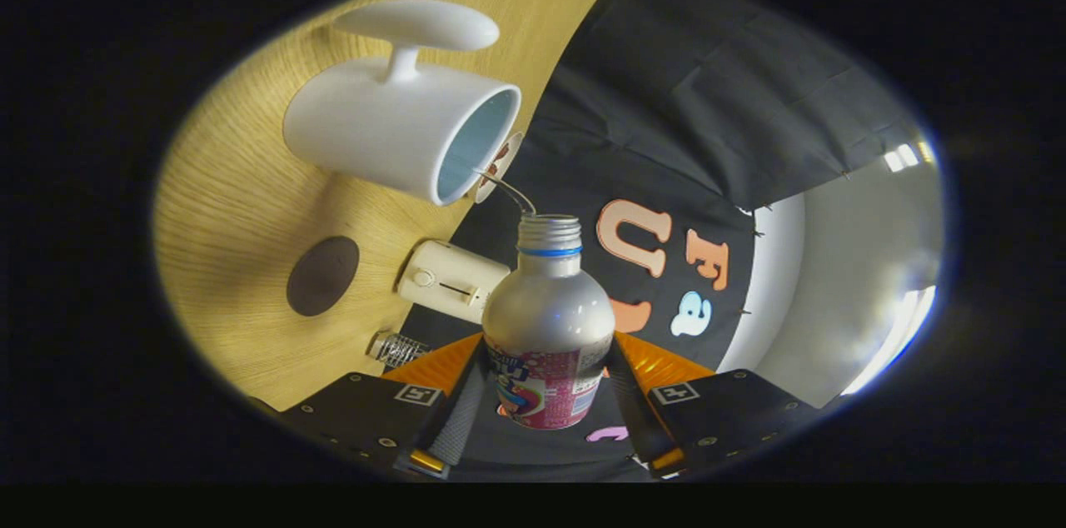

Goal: Take the bottle from table, then pour the juice into the cup, finally place the bottle on the coaster

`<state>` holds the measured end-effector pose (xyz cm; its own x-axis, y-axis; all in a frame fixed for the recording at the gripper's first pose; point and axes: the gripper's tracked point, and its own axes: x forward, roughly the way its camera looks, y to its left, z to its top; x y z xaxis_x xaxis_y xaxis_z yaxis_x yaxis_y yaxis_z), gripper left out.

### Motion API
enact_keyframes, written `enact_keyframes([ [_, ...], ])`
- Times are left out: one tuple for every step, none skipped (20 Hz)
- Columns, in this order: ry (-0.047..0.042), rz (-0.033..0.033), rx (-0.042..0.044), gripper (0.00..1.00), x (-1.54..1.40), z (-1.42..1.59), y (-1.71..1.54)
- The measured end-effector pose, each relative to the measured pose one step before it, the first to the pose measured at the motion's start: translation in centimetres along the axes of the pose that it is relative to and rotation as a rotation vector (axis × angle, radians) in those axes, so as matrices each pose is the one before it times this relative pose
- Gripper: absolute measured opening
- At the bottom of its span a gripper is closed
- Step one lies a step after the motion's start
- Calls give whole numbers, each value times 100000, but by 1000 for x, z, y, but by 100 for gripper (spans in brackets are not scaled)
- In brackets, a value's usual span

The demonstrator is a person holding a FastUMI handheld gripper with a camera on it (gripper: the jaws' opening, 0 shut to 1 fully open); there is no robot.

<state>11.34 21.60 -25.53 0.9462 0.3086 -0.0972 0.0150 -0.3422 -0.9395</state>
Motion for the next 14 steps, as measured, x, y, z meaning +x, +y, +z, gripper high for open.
enact_keyframes([
  [-229,-155,-426,76,16,48,38],
  [-197,-257,-365,76,-28,130,-121],
  [-361,-21,-453,76,-62,-3,91],
  [-220,-122,-270,76,-74,77,17],
  [-156,-5,-265,76,43,-59,-30],
  [-105,-115,-410,76,-65,88,-6],
  [-184,-119,-251,76,13,22,-152],
  [-233,-95,-295,76,-59,181,6],
  [-164,-228,-353,76,-10,-48,-3],
  [-124,-181,-372,76,-194,109,-8],
  [177,-223,-262,76,237,-87,-292],
  [-29,-204,-168,76,88,-100,-173],
  [93,-120,-233,76,231,-218,-110],
  [83,-99,-305,76,48,-108,-90],
])
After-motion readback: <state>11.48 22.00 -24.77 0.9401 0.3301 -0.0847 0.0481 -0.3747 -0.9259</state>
